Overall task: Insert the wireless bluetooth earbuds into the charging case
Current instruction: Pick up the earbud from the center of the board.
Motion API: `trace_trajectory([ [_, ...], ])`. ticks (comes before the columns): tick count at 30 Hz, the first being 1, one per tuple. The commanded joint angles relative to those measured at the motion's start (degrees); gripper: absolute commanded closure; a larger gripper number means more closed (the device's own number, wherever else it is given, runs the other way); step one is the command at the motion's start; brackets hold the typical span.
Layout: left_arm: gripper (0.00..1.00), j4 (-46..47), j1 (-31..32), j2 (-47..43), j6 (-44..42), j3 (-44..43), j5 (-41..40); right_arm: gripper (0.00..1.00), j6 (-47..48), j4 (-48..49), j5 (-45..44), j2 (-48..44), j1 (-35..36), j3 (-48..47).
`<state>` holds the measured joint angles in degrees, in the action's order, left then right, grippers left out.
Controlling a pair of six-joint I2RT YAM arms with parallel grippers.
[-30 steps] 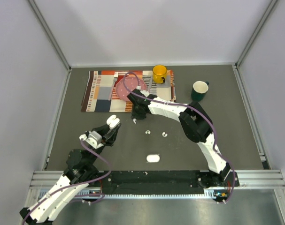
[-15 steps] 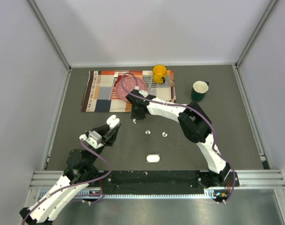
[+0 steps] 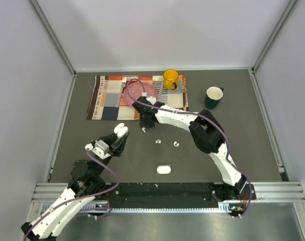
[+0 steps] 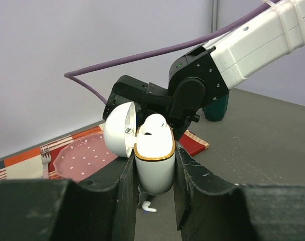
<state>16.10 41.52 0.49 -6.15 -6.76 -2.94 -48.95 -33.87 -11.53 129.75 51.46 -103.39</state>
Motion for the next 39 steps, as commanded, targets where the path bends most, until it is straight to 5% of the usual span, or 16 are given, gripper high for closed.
trace_trajectory([
  [1,1.0,1.13,0.06,-8.75,-0.26,-2.55,-0.93,0.72,0.96,-1.73,-1.22,2.7,1.01,-1.63],
  [15,1.0,0.52,0.06,-8.75,-0.17,-2.99,-1.02,0.88,2.1,-2.08,-2.35,1.3,1.36,-1.99],
  [23,1.0,-0.1,0.06,-8.58,1.23,-3.43,-0.93,0.94,4.48,-0.42,-6.75,-7.74,1.45,-0.23],
  [39,1.0,7.0,0.05,4.85,6.06,-3.43,5.37,0.93,4.13,10.04,-17.12,-31.56,0.13,28.04],
])
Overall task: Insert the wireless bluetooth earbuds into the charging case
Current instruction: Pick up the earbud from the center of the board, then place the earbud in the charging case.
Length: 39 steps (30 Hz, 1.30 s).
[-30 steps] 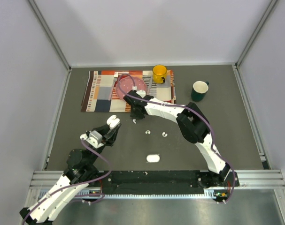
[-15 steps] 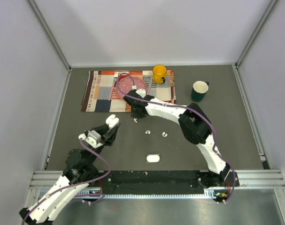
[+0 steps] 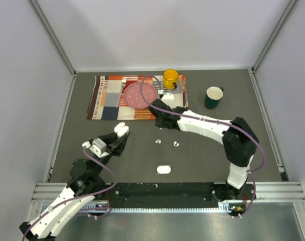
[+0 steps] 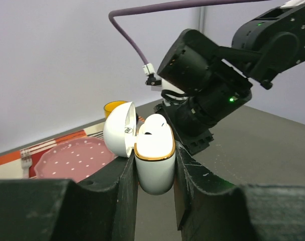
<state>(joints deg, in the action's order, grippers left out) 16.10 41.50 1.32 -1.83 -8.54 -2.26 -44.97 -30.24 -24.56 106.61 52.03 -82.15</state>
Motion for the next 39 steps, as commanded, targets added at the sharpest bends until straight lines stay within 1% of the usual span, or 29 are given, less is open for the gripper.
trace_trajectory([
  [1,1.0,8.32,0.08,4.82,1.74,-1.4,5.51,0.93,-0.2,8.77,-4.18,-11.91,-0.79,8.48],
  [2,1.0,11.73,0.08,5.7,1.65,-0.53,6.04,0.93,-0.29,10.1,-4.71,-13.6,-0.79,10.24],
  [3,1.0,13.59,0.08,7.62,1.74,0.0,6.39,0.93,-0.47,11.77,-4.97,-15.18,-0.79,13.74],
  [4,1.0,15.0,0.08,8.51,1.65,0.53,6.83,0.93,-0.56,13.26,-5.15,-18.77,-0.79,15.42],
  [5,1.0,16.41,-0.01,9.48,3.22,1.15,7.35,0.93,-0.82,16.41,-5.5,-20.2,-0.79,18.49],
  [9,1.0,24.04,0.08,14.83,4.28,2.64,8.94,0.93,-1.44,21.7,-6.29,-27.67,-0.79,24.48],
  [14,1.0,29.42,-0.01,20.29,5.08,3.53,10.96,0.93,-0.65,28.73,-6.65,-36.71,-0.79,31.77],
  [15,1.0,30.04,0.08,21.95,5.08,3.53,11.14,0.93,-0.3,32.23,-6.64,-38.13,-0.7,32.83],
  [18,1.0,33.2,0.08,25.47,5.25,3.79,12.36,0.94,0.67,37.95,-6.64,-43.04,-0.62,36.79],
  [21,1.0,38.29,0.08,29.16,5.52,4.32,13.25,0.96,2.17,42.44,-6.38,-47.17,-0.09,40.22],
  [22,1.0,39.96,0.08,30.22,5.6,4.32,13.42,0.96,2.43,45.07,-5.95,-48.15,0.26,40.92],
  [25,1.0,42.61,0.08,34.0,5.6,3.7,14.65,0.96,3.22,48.77,-4.98,-50.62,0.96,42.77],
  [31,1.0,48.5,0.16,39.72,6.48,3.17,15.88,0.96,3.49,52.9,-4.71,-52.81,2.11,44.62],
  [33,1.0,50.25,0.16,41.39,6.66,3.09,16.41,0.96,4.89,57.03,-3.57,-52.99,3.07,45.5],
  [39,1.0,55.78,0.34,45.52,7.1,2.73,17.29,0.97,8.93,65.47,-7.34,-52.56,9.58,46.38],
])
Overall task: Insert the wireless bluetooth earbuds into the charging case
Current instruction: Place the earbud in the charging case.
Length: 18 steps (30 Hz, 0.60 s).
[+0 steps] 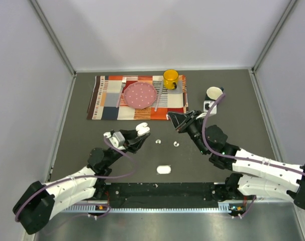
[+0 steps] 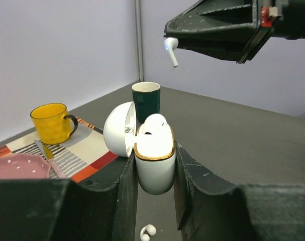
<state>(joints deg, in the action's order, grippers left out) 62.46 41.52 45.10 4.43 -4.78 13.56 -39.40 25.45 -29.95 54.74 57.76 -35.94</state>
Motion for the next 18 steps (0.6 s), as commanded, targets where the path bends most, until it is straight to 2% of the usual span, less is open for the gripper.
trace_trajectory([
  [1,1.0,10.05,0.41,2.18,0.85,-1.03,1.73,0.98,3.54,10.66,-2.04,-0.51,4.38,0.17],
  [18,1.0,17.0,2.16,6.84,-0.21,-1.03,-0.99,1.0,4.68,18.31,-2.3,5.55,13.78,-3.34],
])
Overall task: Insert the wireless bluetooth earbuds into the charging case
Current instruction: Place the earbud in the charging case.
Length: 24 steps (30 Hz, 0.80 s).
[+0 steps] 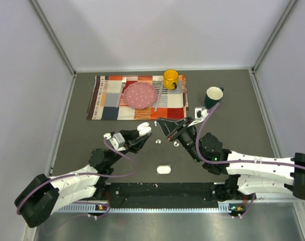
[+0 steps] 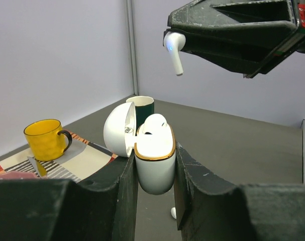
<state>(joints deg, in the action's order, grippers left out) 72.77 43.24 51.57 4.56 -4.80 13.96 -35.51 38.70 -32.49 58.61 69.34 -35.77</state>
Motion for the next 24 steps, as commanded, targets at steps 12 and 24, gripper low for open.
trace_trajectory([
  [12,1.0,6.68,0.88,-1.47,-0.25,-0.12,-4.81,1.0,2.46,8.5,-0.03,8.27,5.89,-7.29],
  [24,1.0,6.42,1.4,-1.39,0.1,-1.0,-4.9,1.0,4.22,8.15,-1.17,13.37,6.33,-10.55],
])
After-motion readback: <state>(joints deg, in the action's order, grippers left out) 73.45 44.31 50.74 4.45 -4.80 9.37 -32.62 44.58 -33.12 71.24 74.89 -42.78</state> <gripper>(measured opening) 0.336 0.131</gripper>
